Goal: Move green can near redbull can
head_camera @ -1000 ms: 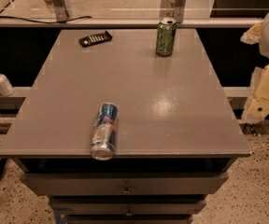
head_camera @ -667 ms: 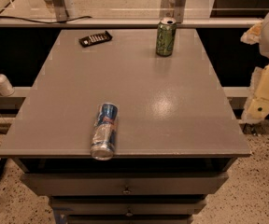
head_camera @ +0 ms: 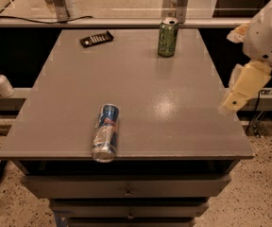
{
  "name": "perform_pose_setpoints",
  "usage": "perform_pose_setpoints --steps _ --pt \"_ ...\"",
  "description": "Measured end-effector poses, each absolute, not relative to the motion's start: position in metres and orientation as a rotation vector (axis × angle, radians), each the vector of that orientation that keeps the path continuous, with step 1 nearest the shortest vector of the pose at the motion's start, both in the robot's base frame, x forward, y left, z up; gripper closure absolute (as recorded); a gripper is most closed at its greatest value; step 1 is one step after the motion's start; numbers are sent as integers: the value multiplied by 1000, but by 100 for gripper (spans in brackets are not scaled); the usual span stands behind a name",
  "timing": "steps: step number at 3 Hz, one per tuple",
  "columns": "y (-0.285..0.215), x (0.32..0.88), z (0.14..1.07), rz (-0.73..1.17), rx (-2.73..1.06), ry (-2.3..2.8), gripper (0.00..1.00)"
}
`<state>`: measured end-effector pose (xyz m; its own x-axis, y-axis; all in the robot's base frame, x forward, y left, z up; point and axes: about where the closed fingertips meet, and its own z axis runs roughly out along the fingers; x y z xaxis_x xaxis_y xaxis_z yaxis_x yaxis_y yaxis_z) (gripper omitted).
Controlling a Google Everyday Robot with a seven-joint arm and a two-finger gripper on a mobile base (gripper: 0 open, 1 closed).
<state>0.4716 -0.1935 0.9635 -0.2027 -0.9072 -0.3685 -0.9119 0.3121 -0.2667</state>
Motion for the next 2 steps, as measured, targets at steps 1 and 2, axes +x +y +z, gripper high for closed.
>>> perform_pose_setpoints --steps 1,2 --pt "-178 526 957 89 -1492 2038 0" --pt "-160 594 951 180 -1366 1941 0"
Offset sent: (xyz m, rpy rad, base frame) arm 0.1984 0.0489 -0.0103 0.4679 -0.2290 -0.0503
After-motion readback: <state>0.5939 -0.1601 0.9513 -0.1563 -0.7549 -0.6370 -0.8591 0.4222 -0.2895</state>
